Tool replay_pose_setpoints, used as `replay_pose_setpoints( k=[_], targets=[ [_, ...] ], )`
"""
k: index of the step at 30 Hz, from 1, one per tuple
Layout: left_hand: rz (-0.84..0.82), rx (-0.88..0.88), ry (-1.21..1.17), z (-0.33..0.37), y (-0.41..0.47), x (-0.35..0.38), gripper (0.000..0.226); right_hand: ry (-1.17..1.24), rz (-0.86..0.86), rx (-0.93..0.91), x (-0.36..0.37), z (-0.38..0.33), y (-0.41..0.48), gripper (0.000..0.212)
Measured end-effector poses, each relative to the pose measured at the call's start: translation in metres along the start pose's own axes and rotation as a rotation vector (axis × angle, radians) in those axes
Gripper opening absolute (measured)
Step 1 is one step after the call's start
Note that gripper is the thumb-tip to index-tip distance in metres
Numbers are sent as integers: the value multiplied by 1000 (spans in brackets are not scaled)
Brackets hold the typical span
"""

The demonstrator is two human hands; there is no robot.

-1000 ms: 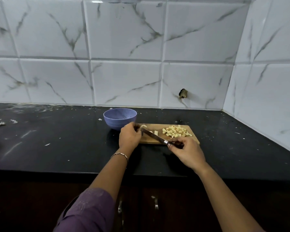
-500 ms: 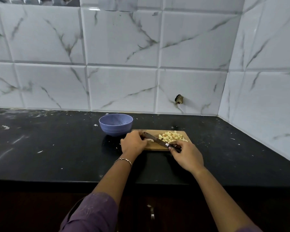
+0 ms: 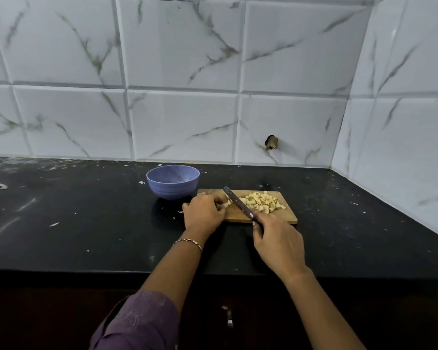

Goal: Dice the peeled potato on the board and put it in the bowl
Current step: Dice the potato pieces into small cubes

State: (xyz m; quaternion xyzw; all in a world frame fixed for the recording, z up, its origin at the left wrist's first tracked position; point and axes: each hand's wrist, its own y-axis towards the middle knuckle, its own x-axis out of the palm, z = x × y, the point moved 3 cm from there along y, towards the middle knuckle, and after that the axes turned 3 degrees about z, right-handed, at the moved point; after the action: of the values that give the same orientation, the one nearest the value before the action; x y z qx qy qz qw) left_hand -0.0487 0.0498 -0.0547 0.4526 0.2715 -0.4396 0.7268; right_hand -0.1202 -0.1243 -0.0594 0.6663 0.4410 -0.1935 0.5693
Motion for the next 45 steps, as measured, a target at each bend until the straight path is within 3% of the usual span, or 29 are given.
replay_pose_setpoints(
  k=[30,37,45],
  targets=[
    [-51,20,-21,-2,7,4,25,-99,-28,-88,5,-15,-3,34],
    [-12,65,-159,0,3,4,12,-71,60,1,0,-10,-9,40],
    [9,25,-263,-2,2,1,24,14,2,-15,-2,-11,-11,40]
  ],
)
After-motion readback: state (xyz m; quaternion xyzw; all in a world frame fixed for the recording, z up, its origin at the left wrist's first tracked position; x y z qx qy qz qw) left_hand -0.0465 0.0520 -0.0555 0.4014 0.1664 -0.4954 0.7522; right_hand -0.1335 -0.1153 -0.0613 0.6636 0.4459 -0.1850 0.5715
